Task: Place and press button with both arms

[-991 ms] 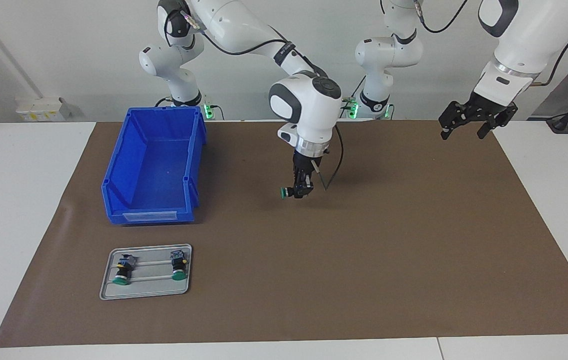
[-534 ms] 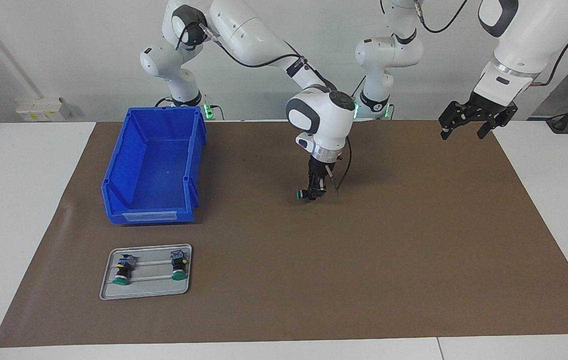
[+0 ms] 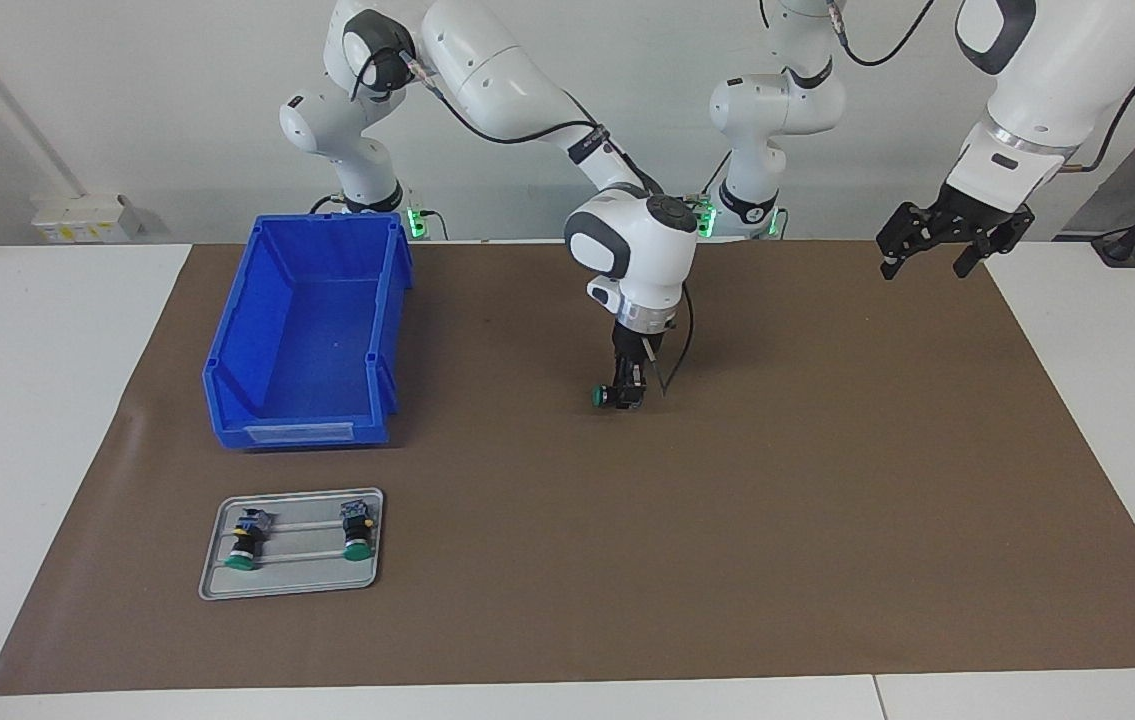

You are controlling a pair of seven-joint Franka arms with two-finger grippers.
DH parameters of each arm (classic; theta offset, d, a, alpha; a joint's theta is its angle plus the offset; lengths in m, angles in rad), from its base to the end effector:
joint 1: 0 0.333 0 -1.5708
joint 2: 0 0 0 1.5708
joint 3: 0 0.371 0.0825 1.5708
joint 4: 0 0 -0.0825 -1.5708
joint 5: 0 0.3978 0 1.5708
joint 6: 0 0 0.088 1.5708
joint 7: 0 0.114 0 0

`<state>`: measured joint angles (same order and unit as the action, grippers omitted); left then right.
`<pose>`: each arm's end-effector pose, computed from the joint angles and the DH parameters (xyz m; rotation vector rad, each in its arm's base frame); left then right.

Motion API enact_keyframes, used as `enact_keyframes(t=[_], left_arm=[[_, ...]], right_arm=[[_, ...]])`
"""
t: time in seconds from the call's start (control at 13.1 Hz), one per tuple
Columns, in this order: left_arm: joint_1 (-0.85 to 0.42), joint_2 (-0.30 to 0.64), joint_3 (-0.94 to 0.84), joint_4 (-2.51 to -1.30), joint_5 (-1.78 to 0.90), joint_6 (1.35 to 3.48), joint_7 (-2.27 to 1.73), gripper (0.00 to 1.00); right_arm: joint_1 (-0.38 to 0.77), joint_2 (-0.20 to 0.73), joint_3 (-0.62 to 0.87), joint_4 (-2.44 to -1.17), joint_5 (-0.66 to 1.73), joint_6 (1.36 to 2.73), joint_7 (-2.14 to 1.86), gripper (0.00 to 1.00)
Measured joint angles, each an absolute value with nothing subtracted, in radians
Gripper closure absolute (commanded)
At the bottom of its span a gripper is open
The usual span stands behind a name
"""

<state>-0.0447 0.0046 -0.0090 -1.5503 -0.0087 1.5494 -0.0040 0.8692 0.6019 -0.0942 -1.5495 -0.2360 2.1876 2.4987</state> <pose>0.5671 -0.0315 0.6780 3.1320 -0.0781 -0.0090 0.5331 0.5257 0.3352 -2.1658 2.1698 -0.3773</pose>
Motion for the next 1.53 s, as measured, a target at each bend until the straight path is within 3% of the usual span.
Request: enact_keyframes(t=[0.23, 0.38, 0.61, 0.99, 1.53], left_arm=[[-0.045, 0.005, -0.01, -1.55, -0.009, 1.548, -0.004, 0.0], [-0.045, 0.005, -0.016, -1.55, -0.009, 1.548, 0.0, 0.03], [-0.057, 0.005, -0.037, -1.551, -0.009, 1.552, 0.122, 0.03], [-0.205, -0.018, -0.048, -1.661, -0.009, 1.724, 0.354, 0.02], [-0.264, -0.03, -0.051, -1.829, -0.191, 1.937, 0.825, 0.08]], right_arm=[[0.866, 0.567, -0.097, -1.54, -0.282, 2.188, 2.452, 0.0], [0.829, 0.475, -0.101, -1.54, -0.282, 2.178, 2.351, 0.0], [0.743, 0.32, -0.101, -1.571, -0.281, 2.139, 2.107, 0.0], [0.541, 0.192, -0.102, -1.628, -0.125, 2.11, 1.469, 0.0], [0.227, -0.002, -0.104, -1.679, -0.041, 1.778, 0.475, 0.0]])
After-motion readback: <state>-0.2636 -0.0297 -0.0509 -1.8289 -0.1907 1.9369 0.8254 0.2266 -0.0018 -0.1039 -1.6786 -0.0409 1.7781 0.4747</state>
